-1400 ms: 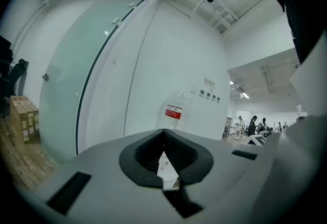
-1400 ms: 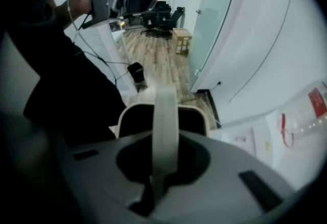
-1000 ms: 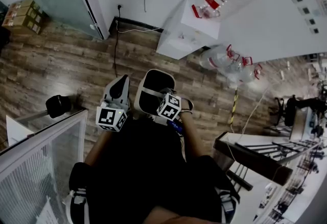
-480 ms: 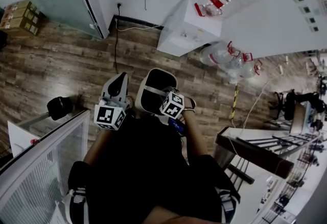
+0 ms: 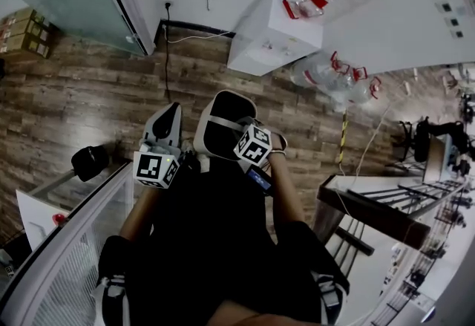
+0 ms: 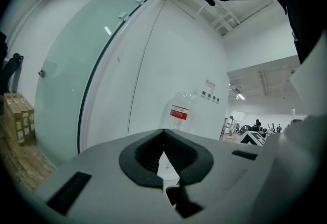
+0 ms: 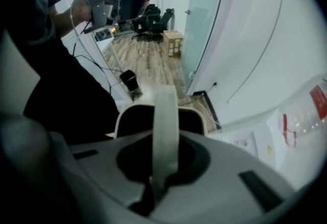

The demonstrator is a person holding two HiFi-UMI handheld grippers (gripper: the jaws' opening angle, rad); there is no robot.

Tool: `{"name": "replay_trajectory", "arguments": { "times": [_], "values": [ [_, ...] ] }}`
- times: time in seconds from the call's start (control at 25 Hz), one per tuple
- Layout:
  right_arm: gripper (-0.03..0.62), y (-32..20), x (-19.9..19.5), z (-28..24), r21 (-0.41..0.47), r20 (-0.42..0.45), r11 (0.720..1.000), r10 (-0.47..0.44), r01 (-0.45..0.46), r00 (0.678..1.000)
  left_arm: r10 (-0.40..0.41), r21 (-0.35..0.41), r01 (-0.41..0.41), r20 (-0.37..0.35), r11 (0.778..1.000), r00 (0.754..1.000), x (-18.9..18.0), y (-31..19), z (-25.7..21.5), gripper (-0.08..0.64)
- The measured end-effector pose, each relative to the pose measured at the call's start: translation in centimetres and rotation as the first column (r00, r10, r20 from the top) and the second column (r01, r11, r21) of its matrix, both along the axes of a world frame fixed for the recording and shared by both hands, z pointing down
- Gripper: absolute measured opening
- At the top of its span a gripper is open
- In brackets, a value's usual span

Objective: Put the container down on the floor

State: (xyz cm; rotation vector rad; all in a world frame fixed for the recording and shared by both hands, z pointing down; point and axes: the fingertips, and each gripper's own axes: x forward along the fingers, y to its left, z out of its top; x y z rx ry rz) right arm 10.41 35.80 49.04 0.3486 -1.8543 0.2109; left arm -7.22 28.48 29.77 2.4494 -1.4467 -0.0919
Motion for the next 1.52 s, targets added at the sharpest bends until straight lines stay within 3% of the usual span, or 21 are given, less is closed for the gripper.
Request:
{"name": "replay_trajectory", "arguments": {
  "times": [0.56, 0.88, 1.16, 1.32, 1.52],
  "values": [
    [0.032, -10.0, -1.2, 0.1, 0.005, 0.055, 0.988, -0.155, 0.155, 0.986, -0.129, -0.009, 0.129, 0.035, 0.992, 0.991, 1.7, -8.5, -0.2, 0.032],
    [0.032, -16.3, -0.4, 1.4, 0.002, 0.047, 0.965, -0.261, 0.262, 0.964, -0.244, -0.026, 0.246, 0.059, 0.969, 0.968, 2.3, -13.5, -0.1, 0.032],
    [0.032, -21.7, -0.5, 3.8, -0.018, 0.025, 0.958, -0.286, 0.287, 0.958, -0.314, -0.032, 0.317, 0.071, 0.948, 0.947, 0.3, -17.2, 0.3, 0.032],
    [0.032, -24.3, -0.9, 5.8, -0.041, 0.014, 0.96, -0.278, 0.278, 0.961, -0.305, -0.064, 0.309, 0.057, 0.949, 0.951, -1.0, -20.9, 2.3, 0.032],
    [0.032, -28.0, -1.1, 9.0, -0.069, -0.002, 0.965, -0.252, 0.252, 0.968, -0.237, -0.105, 0.242, 0.058, 0.965, 0.97, -1.3, -26.4, 4.9, 0.031]
  ]
}}
